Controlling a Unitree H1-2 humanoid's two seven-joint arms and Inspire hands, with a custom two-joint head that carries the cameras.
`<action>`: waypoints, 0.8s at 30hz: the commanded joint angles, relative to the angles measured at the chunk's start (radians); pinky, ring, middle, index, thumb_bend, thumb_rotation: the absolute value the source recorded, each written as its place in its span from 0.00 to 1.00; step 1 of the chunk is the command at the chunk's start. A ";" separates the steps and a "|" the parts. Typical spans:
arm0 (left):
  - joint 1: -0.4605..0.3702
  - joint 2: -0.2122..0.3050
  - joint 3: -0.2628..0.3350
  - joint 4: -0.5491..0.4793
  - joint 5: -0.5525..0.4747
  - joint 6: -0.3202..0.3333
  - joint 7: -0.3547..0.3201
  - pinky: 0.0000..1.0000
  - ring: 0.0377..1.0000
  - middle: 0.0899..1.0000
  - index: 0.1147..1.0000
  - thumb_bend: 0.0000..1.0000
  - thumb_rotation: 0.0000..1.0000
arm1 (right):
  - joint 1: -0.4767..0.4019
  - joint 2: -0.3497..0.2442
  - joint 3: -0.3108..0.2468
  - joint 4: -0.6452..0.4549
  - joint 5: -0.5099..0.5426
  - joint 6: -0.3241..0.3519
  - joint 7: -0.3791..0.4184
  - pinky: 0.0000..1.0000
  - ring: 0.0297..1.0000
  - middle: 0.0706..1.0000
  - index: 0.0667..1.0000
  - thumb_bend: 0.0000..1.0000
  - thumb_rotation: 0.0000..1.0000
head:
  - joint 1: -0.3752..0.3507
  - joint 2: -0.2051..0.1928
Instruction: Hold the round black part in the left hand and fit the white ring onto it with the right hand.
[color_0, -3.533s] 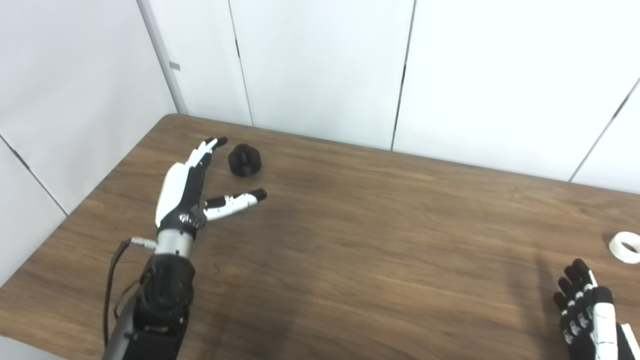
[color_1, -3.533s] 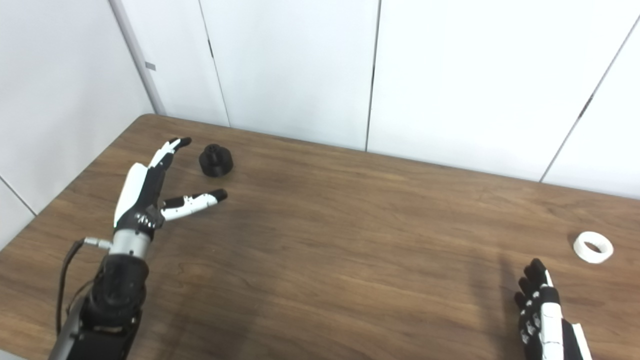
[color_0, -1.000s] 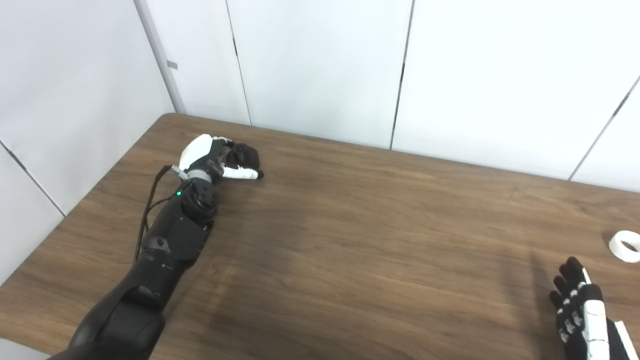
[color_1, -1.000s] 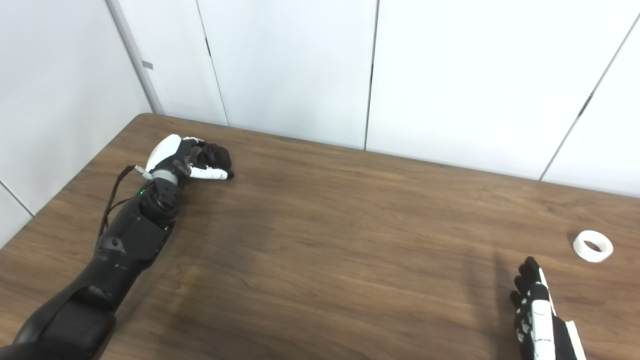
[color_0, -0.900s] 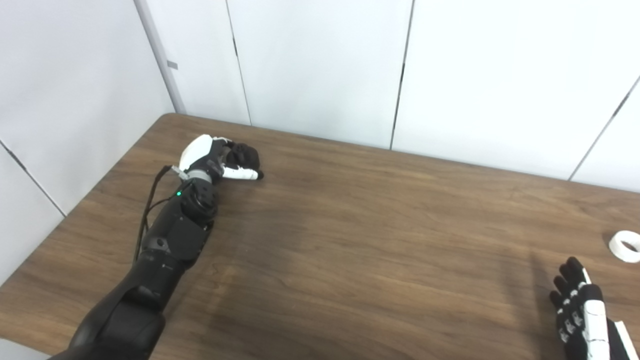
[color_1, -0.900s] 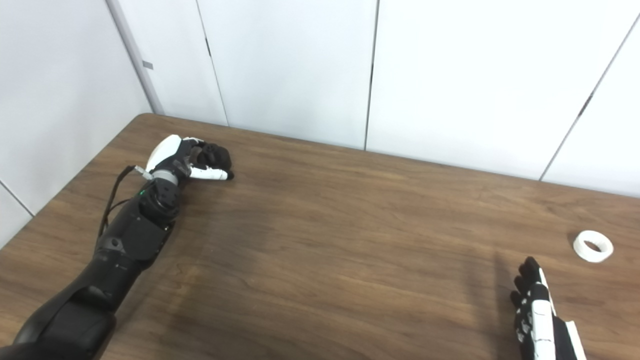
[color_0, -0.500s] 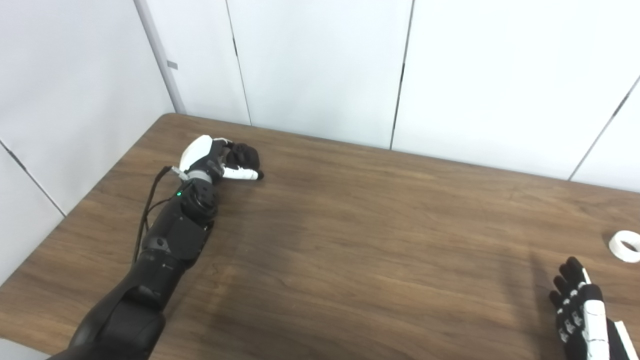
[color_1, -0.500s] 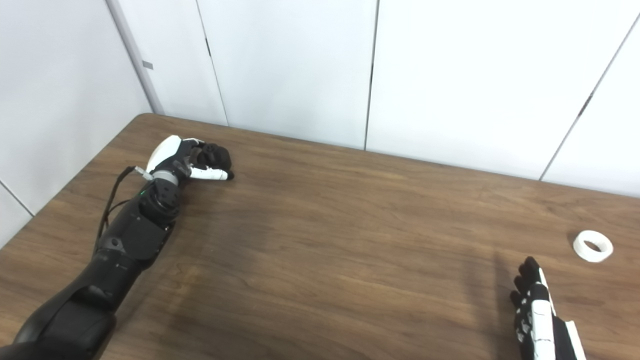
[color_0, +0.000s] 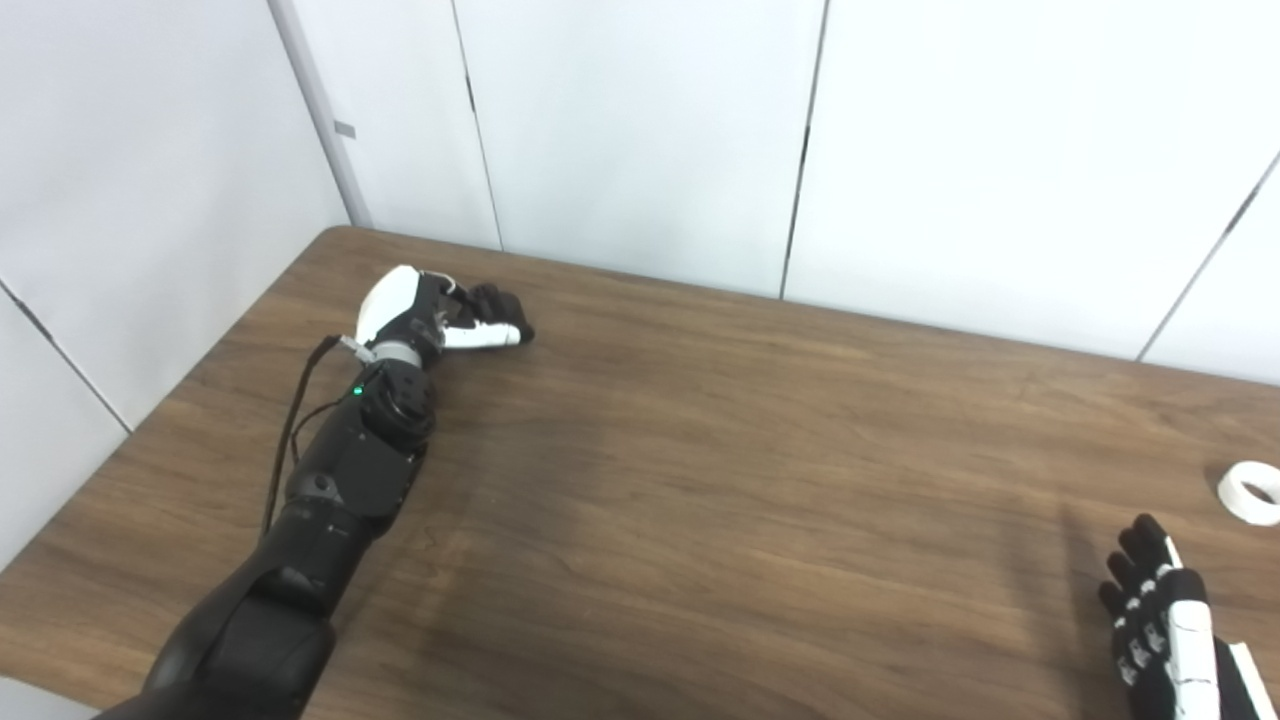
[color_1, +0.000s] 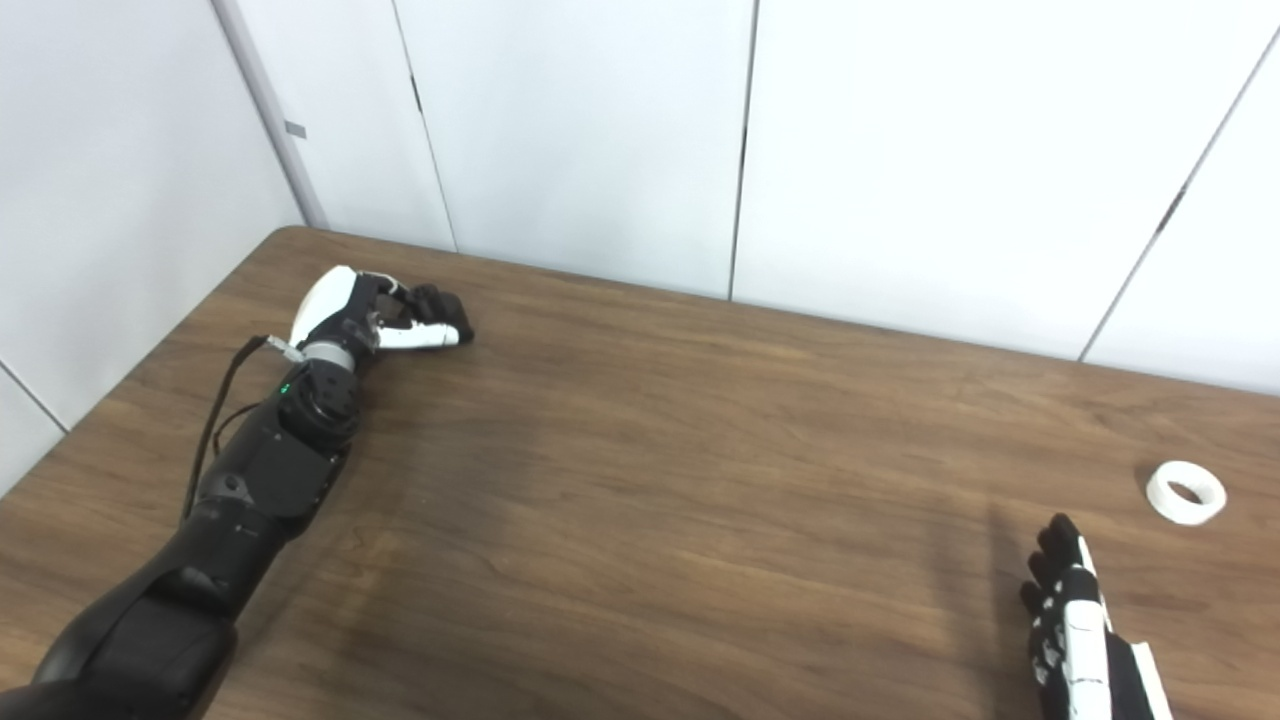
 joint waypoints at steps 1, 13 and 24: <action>-0.033 0.020 -0.001 0.013 0.001 -0.025 0.012 0.85 0.91 0.81 0.42 0.52 0.05 | 0.018 -0.008 -0.003 -0.013 0.014 -0.036 0.010 1.00 1.00 1.00 1.00 0.37 1.00 | 0.001 0.000; -0.019 0.031 -0.015 0.007 0.005 -0.041 0.022 0.84 0.89 0.80 0.42 0.52 0.05 | 0.015 -0.019 -0.012 -0.009 0.026 -0.035 0.019 1.00 1.00 1.00 1.00 0.38 1.00 | 0.004 0.003; 0.070 0.033 -0.026 -0.217 0.024 -0.031 -0.021 0.86 0.89 0.77 0.42 0.52 0.05 | 0.014 -0.011 -0.004 -0.002 0.008 -0.045 0.016 1.00 1.00 1.00 1.00 0.39 1.00 | -0.021 0.011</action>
